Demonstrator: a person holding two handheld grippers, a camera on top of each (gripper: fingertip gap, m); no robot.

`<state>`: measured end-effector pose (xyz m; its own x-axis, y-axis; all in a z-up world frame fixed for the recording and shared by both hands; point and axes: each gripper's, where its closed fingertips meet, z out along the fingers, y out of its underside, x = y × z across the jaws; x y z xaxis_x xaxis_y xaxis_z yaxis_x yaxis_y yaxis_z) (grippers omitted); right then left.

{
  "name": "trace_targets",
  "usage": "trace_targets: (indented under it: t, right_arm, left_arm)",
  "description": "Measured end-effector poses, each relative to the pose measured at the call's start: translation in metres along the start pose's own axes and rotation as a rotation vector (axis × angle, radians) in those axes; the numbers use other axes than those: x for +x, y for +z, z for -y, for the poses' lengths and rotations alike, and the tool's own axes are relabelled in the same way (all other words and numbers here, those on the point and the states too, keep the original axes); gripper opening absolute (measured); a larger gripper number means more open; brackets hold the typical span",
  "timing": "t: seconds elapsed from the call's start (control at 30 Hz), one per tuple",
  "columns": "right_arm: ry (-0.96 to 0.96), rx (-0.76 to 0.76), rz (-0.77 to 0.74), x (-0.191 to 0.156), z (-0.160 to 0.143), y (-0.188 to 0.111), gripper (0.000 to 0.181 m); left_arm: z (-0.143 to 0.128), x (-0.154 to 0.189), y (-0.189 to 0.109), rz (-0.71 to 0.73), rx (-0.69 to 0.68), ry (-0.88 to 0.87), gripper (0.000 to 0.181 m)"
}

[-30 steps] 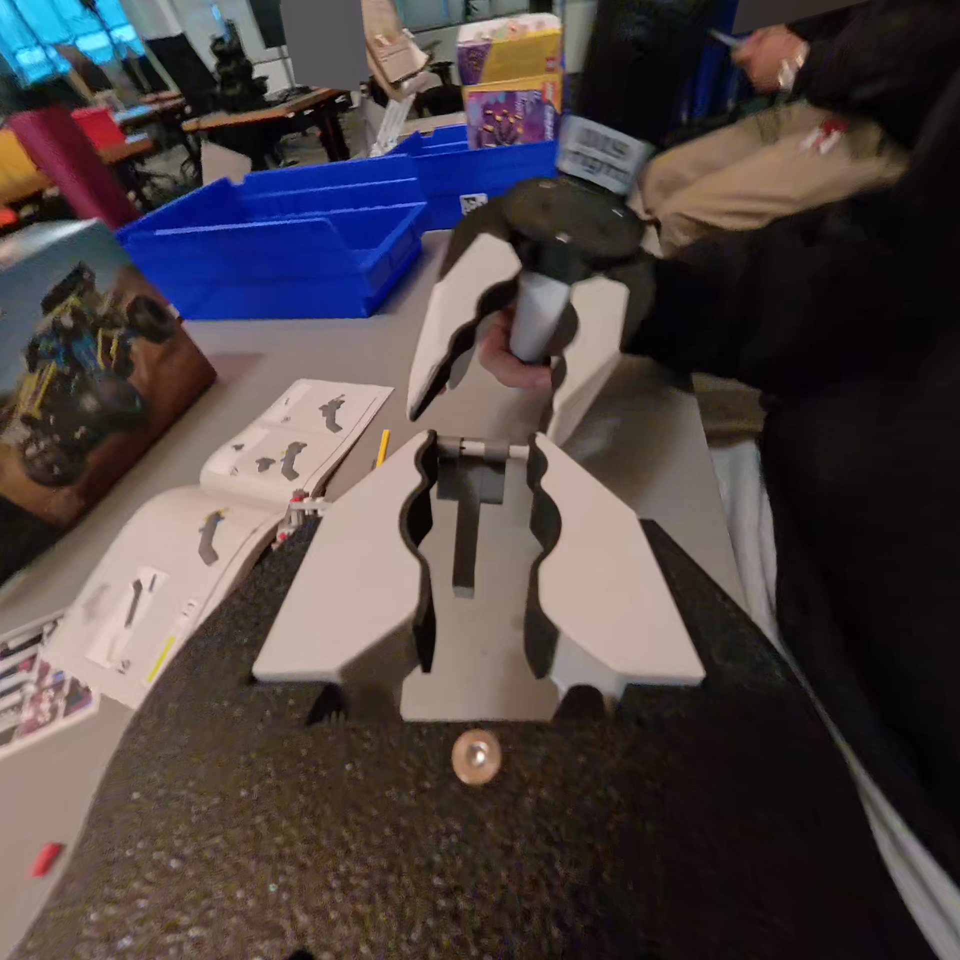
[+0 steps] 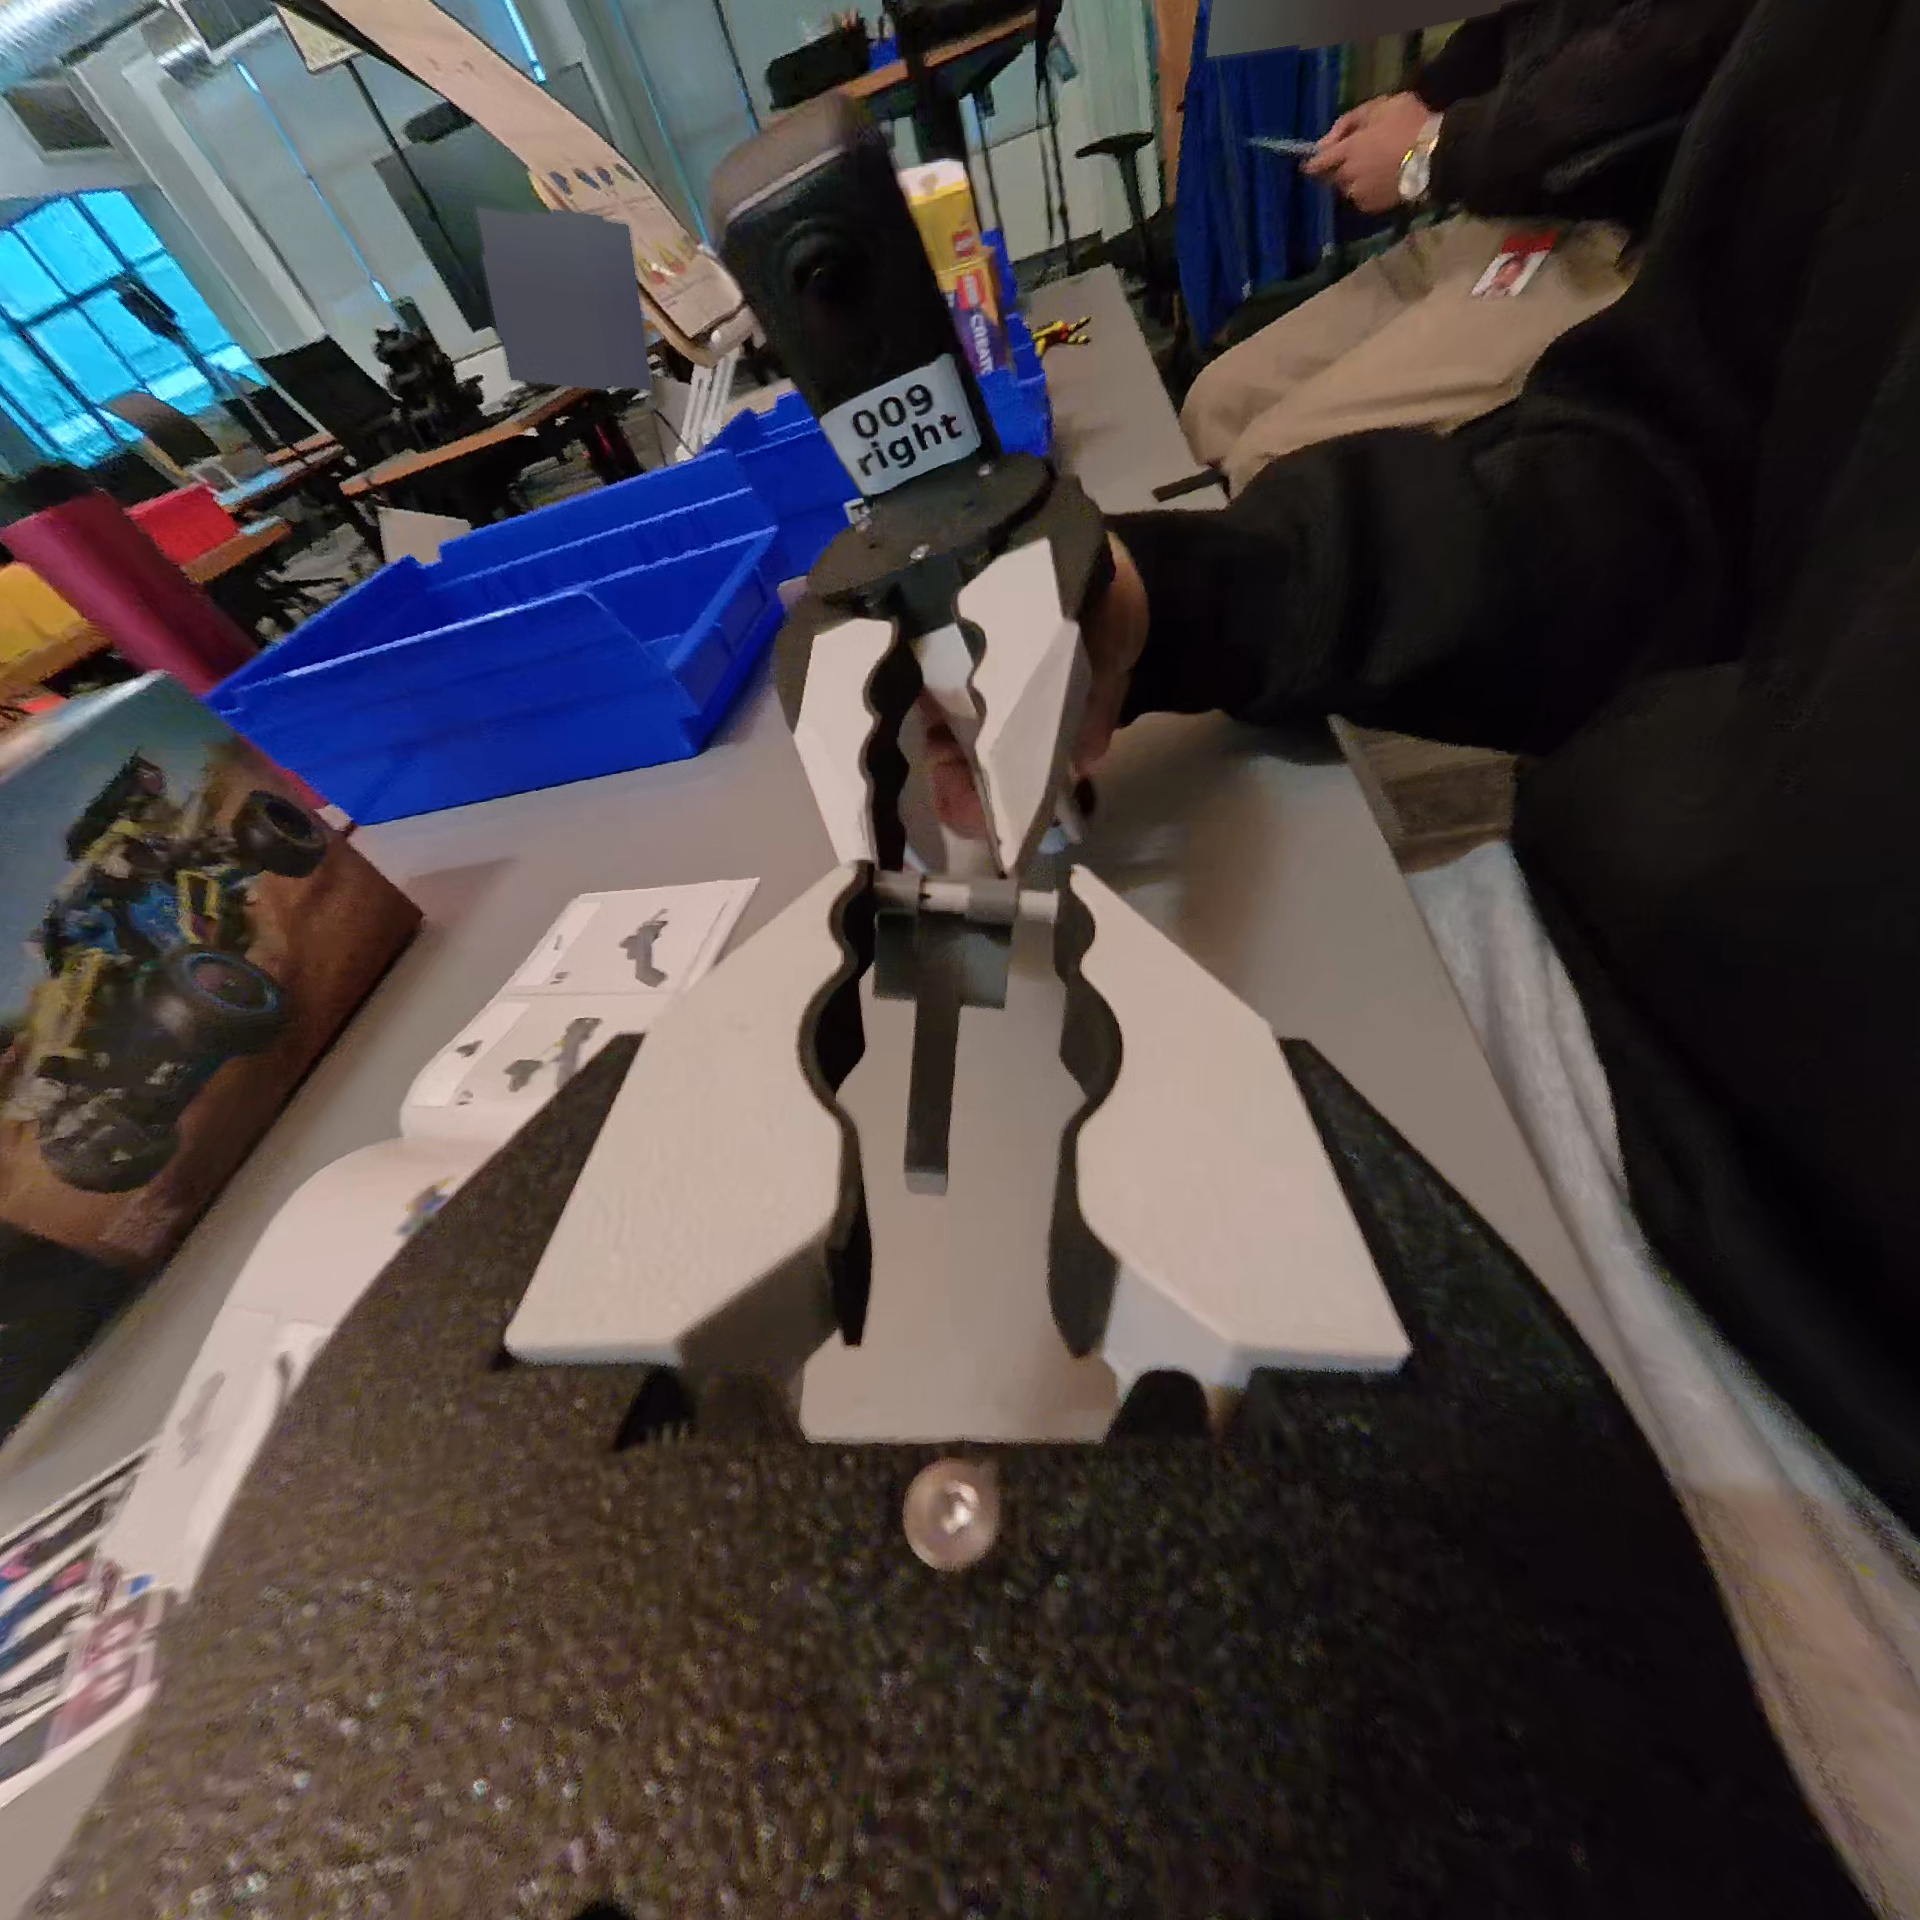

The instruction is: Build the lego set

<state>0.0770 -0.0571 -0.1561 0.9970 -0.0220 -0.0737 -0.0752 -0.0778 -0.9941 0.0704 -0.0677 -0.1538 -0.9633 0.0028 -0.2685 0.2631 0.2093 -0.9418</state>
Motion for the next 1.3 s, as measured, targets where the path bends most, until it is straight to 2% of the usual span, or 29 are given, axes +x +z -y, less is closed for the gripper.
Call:
trace_targets:
  t: [0.1, 0.17, 0.23, 0.33, 0.5, 0.7, 1.0, 1.13, 1.3]
  right_arm:
    - [0.232, 0.057, 0.072, -0.003, 0.009, 0.000, 0.029]
    - [0.321, 0.073, 0.124, -0.008, 0.012, 0.001, 0.034]
    - [0.402, 0.071, 0.154, -0.008, 0.010, 0.002, 0.024]
    - [0.515, 0.145, 0.229, -0.011, 0.016, -0.001, 0.015]
    - [0.545, 0.220, 0.300, -0.016, 0.025, -0.001, 0.009]
    - [0.389, 0.263, 0.300, -0.022, 0.030, -0.004, 0.006]
    - [0.316, 0.299, 0.356, -0.034, 0.040, -0.015, 0.006]
    - [0.402, 0.315, 0.384, -0.032, 0.041, -0.017, 0.006]
    - [0.496, 0.283, 0.377, -0.024, 0.034, -0.014, 0.006]
  left_arm:
    - [0.001, -0.004, 0.001, 0.049, -0.037, 0.088, 0.032]
    - [0.003, -0.004, 0.003, 0.061, -0.056, 0.140, 0.032]
    - [0.008, -0.003, 0.004, 0.065, -0.052, 0.176, 0.032]
    - [0.014, -0.003, 0.005, 0.067, -0.036, 0.203, 0.032]
    - [0.021, -0.001, 0.003, 0.063, -0.017, 0.223, 0.032]
    - [0.026, 0.001, 0.002, 0.073, -0.024, 0.217, 0.037]
    - [0.046, 0.007, 0.002, 0.123, -0.058, 0.413, 0.037]
    - [0.050, 0.008, 0.005, 0.144, -0.103, 0.493, 0.032]
    - [0.039, 0.005, 0.004, 0.107, -0.166, 0.477, 0.032]
